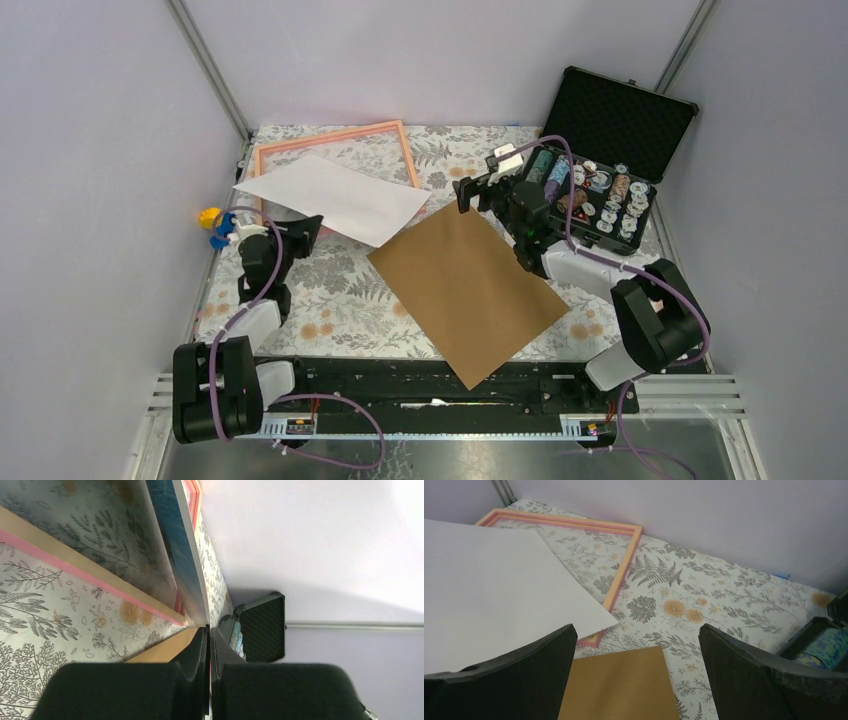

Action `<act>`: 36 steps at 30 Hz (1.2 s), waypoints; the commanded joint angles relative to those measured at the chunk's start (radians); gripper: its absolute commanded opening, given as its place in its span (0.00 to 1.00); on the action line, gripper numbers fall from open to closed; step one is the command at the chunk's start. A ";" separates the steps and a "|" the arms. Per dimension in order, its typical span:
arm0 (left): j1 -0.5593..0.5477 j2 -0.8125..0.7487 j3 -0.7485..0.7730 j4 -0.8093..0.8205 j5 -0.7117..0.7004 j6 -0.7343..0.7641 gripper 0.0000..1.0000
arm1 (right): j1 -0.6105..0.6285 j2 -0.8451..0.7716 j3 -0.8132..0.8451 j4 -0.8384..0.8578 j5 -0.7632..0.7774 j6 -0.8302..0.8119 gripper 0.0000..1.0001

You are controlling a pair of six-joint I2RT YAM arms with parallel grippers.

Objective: Put the photo into the frame
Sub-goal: Turn over the photo from the photo frame.

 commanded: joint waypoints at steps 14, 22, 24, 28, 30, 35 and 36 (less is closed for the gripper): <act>-0.279 0.052 0.032 0.308 -0.640 0.109 0.00 | -0.018 0.082 0.093 -0.064 -0.023 0.065 1.00; -0.350 0.232 0.033 0.504 -0.694 0.088 0.00 | -0.026 0.091 0.085 -0.045 -0.030 0.044 1.00; -0.397 0.248 0.061 0.507 -0.745 0.129 0.00 | -0.028 0.097 0.080 -0.033 -0.053 0.045 1.00; -0.456 0.334 0.093 0.607 -0.799 0.153 0.00 | -0.029 0.102 0.074 -0.018 -0.078 0.043 1.00; -0.465 0.378 0.103 0.643 -0.807 0.157 0.00 | -0.030 0.109 0.078 -0.022 -0.068 0.041 1.00; -0.486 0.458 0.075 0.750 -0.785 0.148 0.00 | -0.047 0.134 0.142 -0.119 -0.047 0.112 1.00; -0.486 0.454 0.066 0.740 -0.781 0.145 0.00 | -0.053 0.140 0.159 -0.148 -0.047 0.129 1.00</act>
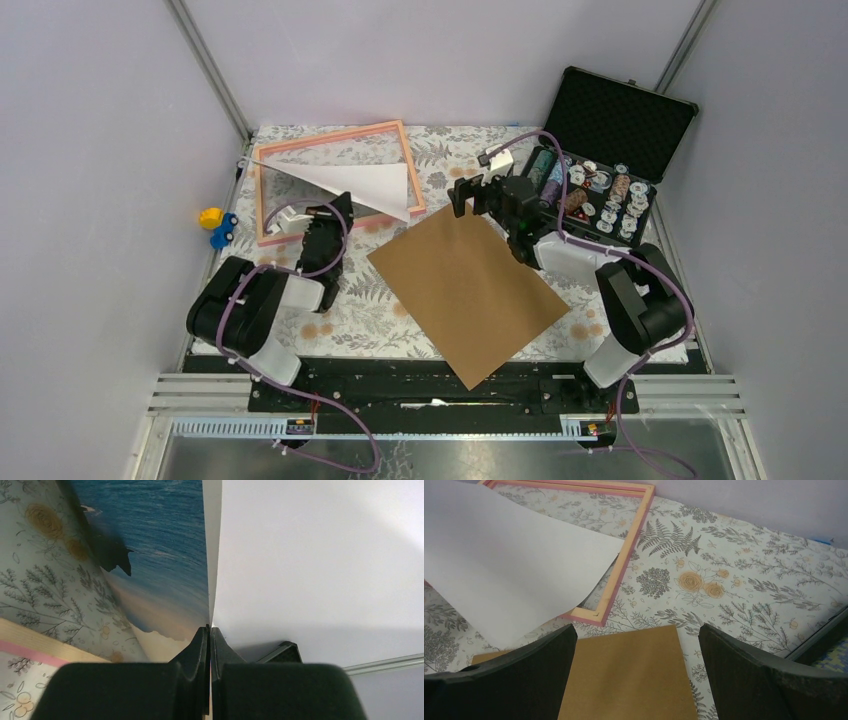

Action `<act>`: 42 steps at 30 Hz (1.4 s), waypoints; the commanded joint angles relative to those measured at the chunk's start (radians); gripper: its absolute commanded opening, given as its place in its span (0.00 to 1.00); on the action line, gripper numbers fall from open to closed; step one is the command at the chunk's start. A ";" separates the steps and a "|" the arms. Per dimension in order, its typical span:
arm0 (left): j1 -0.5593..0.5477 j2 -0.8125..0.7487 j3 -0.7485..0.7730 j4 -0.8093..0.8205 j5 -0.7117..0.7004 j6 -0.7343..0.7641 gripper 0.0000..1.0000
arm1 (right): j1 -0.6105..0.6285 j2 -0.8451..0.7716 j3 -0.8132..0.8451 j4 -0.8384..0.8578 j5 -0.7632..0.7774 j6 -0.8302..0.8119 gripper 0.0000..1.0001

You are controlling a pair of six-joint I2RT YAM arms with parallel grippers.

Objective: Put the photo into the frame
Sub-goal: Turn over the photo from the photo frame, then move the photo to the photo frame.

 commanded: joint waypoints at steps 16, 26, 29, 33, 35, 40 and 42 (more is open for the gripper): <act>-0.010 -0.106 -0.012 -0.221 0.014 0.030 0.16 | -0.029 0.044 0.212 -0.261 0.027 0.292 1.00; -0.009 -0.116 -0.023 -0.298 0.103 0.035 0.23 | -0.038 0.300 0.429 -0.445 -0.242 0.653 1.00; -0.008 -0.121 -0.017 -0.344 0.135 0.035 0.24 | -0.039 0.296 0.394 -0.379 -0.272 0.700 1.00; -0.007 -0.119 -0.035 -0.362 0.152 0.010 0.25 | -0.039 0.307 0.304 -0.220 -0.280 0.768 1.00; -0.007 -0.097 -0.006 -0.391 0.198 0.020 0.25 | -0.038 0.349 0.279 -0.141 -0.326 0.787 1.00; -0.005 -0.096 0.043 -0.530 0.254 0.025 0.26 | -0.043 0.410 0.349 -0.237 -0.359 0.744 1.00; -0.005 -0.098 0.028 -0.527 0.258 0.003 0.26 | -0.048 0.404 0.344 -0.237 -0.361 0.730 1.00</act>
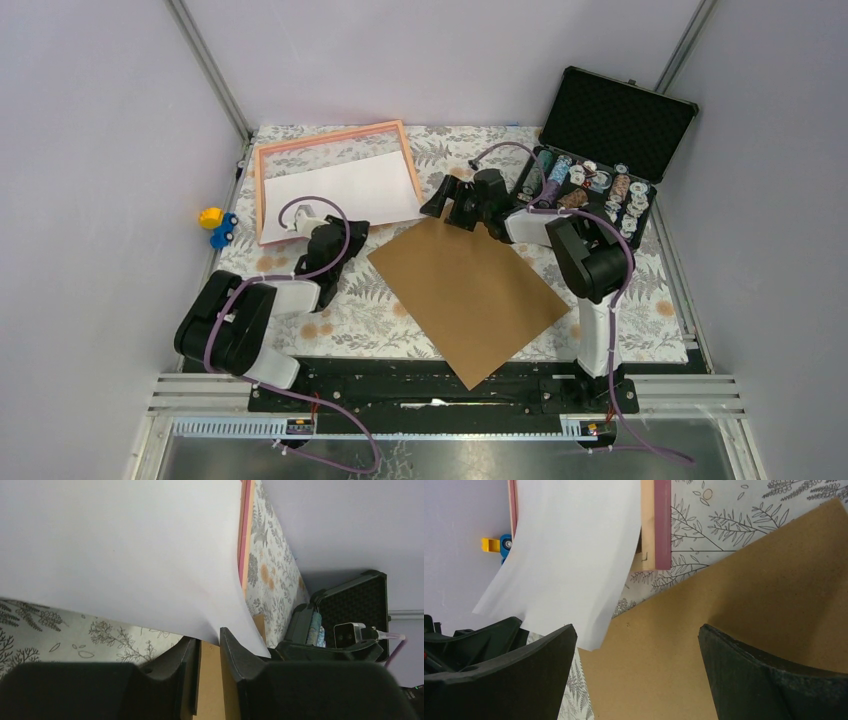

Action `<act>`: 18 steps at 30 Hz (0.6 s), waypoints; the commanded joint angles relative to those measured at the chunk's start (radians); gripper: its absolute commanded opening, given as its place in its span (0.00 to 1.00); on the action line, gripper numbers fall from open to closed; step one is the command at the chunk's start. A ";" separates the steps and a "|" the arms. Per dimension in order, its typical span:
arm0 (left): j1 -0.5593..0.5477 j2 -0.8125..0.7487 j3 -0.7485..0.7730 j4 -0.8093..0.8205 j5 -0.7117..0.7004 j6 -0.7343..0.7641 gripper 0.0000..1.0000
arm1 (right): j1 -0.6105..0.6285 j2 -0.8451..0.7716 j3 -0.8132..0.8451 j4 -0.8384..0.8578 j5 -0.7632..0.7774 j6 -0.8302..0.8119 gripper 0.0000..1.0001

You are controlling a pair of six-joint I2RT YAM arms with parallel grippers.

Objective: Put the photo into the frame
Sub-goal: Move the photo to the photo frame.

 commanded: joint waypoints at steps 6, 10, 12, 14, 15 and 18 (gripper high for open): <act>0.004 0.025 -0.017 0.002 0.060 -0.065 0.27 | -0.034 0.032 0.044 0.043 -0.094 0.013 1.00; 0.004 0.030 -0.013 -0.006 0.071 -0.054 0.29 | -0.037 0.065 0.048 0.100 -0.147 0.077 1.00; 0.004 0.030 -0.014 -0.010 0.079 -0.043 0.30 | -0.040 0.083 0.054 0.117 -0.164 0.108 1.00; 0.004 0.035 -0.011 -0.016 0.093 -0.035 0.31 | -0.049 0.105 0.053 0.152 -0.196 0.177 1.00; 0.005 0.041 -0.005 -0.025 0.103 -0.032 0.32 | -0.054 0.111 0.046 0.176 -0.202 0.215 1.00; 0.011 0.067 -0.001 -0.024 0.153 -0.031 0.39 | -0.058 0.138 0.029 0.264 -0.232 0.296 1.00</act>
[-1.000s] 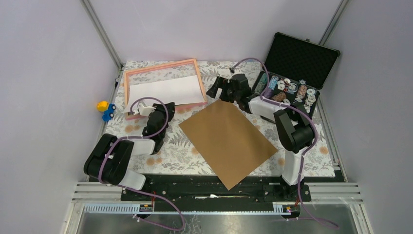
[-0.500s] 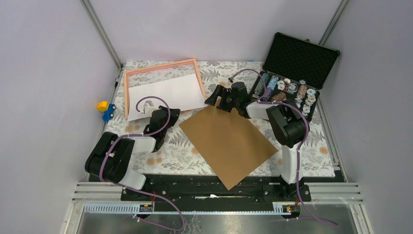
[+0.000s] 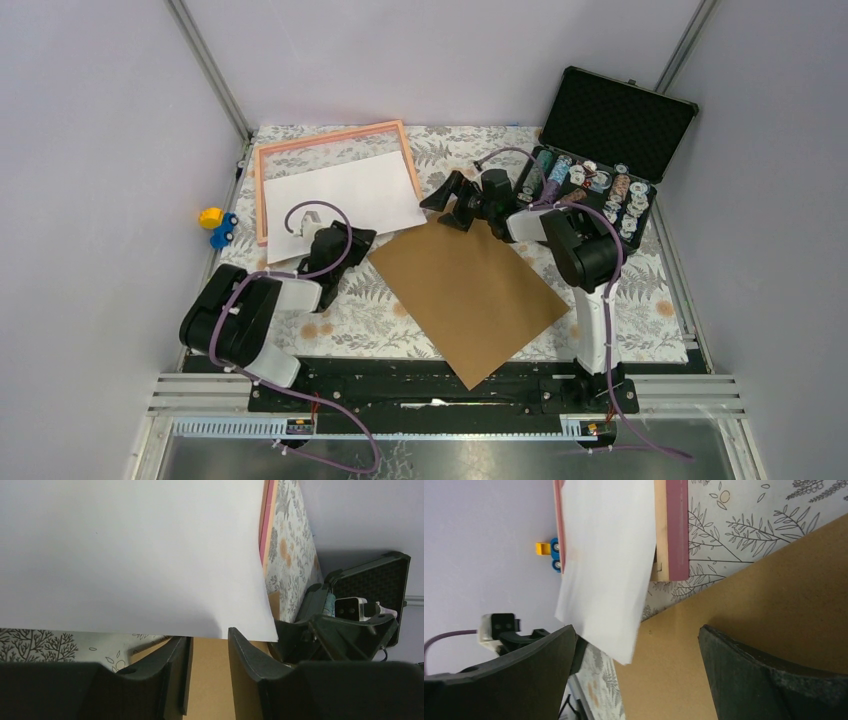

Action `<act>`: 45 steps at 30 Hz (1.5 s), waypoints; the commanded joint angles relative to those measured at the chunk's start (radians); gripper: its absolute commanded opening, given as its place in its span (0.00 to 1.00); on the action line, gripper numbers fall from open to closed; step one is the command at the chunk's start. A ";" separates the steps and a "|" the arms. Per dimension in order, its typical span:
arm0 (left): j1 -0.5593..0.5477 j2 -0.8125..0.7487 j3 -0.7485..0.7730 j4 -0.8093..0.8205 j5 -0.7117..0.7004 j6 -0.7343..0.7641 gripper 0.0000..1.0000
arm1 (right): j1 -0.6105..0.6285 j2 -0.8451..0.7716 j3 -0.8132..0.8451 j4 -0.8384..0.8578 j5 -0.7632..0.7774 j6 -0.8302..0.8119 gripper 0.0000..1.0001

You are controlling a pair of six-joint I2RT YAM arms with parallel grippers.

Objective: Put the photo into the frame
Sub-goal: Move the photo to the photo frame.

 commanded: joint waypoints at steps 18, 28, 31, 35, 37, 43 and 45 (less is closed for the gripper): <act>0.136 0.091 0.027 0.066 0.304 0.077 0.40 | 0.058 0.201 0.122 0.200 -0.146 0.268 0.39; 0.175 0.162 0.138 -0.021 0.416 0.133 0.38 | 0.060 0.199 0.116 0.330 -0.139 0.308 0.01; 0.201 0.190 0.169 -0.024 0.449 0.128 0.37 | 0.058 0.205 0.140 0.326 -0.144 0.306 0.00; 0.248 0.193 0.183 -0.025 0.460 0.125 0.38 | 0.046 0.250 0.239 0.255 -0.172 0.288 0.00; 0.272 0.195 0.185 -0.026 0.472 0.128 0.41 | 0.039 0.271 0.278 0.237 -0.167 0.281 0.00; 0.283 0.156 0.158 -0.051 0.485 0.160 0.51 | 0.041 0.316 0.358 0.182 -0.139 0.273 0.00; 0.283 0.117 0.134 -0.060 0.490 0.166 0.53 | 0.041 0.334 0.398 0.145 -0.126 0.258 0.00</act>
